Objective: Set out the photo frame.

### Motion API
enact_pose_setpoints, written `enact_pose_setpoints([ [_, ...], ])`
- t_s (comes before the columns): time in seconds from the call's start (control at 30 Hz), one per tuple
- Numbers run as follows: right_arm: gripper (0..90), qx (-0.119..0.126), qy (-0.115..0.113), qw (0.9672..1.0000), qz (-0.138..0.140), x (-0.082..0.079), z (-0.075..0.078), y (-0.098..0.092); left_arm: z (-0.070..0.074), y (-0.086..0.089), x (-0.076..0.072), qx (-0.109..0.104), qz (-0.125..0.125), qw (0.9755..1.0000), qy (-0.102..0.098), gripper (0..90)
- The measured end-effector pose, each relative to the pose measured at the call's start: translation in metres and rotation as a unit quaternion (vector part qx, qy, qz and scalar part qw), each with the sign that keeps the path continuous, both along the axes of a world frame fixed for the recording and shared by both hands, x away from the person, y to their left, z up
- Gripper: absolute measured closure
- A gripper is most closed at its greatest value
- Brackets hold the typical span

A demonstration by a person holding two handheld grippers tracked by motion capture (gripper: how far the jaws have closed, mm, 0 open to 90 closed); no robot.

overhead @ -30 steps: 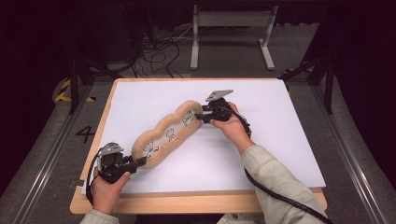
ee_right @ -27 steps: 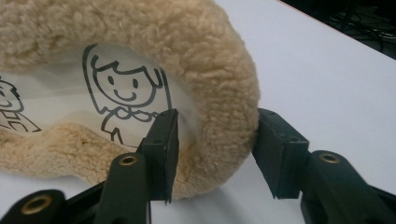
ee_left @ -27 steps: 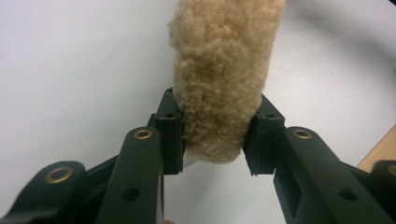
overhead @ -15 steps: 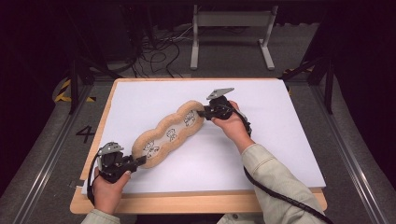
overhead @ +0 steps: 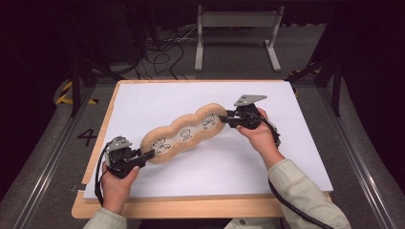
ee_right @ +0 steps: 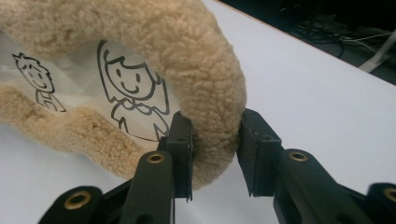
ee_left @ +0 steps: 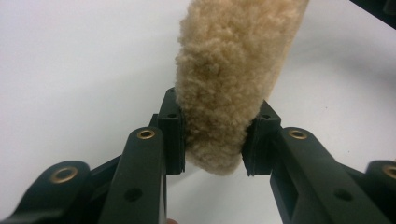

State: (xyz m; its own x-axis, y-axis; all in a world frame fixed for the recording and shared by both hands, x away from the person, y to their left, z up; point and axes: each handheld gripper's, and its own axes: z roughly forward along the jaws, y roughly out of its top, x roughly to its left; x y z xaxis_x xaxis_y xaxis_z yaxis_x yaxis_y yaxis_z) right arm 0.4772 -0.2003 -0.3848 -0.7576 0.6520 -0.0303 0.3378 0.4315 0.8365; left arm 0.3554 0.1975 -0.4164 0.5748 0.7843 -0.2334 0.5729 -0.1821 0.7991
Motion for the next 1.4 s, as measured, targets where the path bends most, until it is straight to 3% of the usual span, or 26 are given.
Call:
enact_pose_setpoints([
  [0.23, 67.7, -0.001, -0.01, 0.9997, -0.022, -0.026, 0.007, -0.027, 0.005, -0.014, 0.014, -0.009, -0.015, 0.9997, -0.018, 66.2],
  [0.63, 67.2, 0.046, -0.01, 0.9973, -0.057, -0.061, 0.007, -0.063, 0.008, -0.028, 0.045, -0.043, -0.048, 0.9977, -0.02, 63.8],
  [0.77, 67.1, 0.046, -0.011, 0.9967, -0.066, -0.065, 0.006, -0.068, 0.007, -0.033, 0.054, -0.042, -0.063, 0.9969, -0.021, 63.3],
  [0.93, 66.9, 0.05, -0.006, 0.9955, -0.08, -0.073, 0.005, -0.078, 0.004, -0.041, 0.07, -0.043, -0.086, 0.9953, -0.007, 62.3],
  [1.07, 66.7, 0.051, -0.003, 0.9947, -0.089, -0.079, 0.003, -0.084, 0.003, -0.047, 0.078, -0.035, -0.096, 0.9947, -0.012, 61.0],
  [1.23, 66.6, 0.048, 0.0, 0.9944, -0.094, -0.082, -0.002, -0.088, -0.002, -0.051, 0.085, -0.035, -0.099, 0.9944, -0.006, 60.1],
  [1.4, 66.6, 0.053, 0.018, 0.9935, -0.099, -0.079, -0.013, -0.09, -0.01, -0.054, 0.091, -0.031, -0.101, 0.9943, 0.015, 59.8],
])
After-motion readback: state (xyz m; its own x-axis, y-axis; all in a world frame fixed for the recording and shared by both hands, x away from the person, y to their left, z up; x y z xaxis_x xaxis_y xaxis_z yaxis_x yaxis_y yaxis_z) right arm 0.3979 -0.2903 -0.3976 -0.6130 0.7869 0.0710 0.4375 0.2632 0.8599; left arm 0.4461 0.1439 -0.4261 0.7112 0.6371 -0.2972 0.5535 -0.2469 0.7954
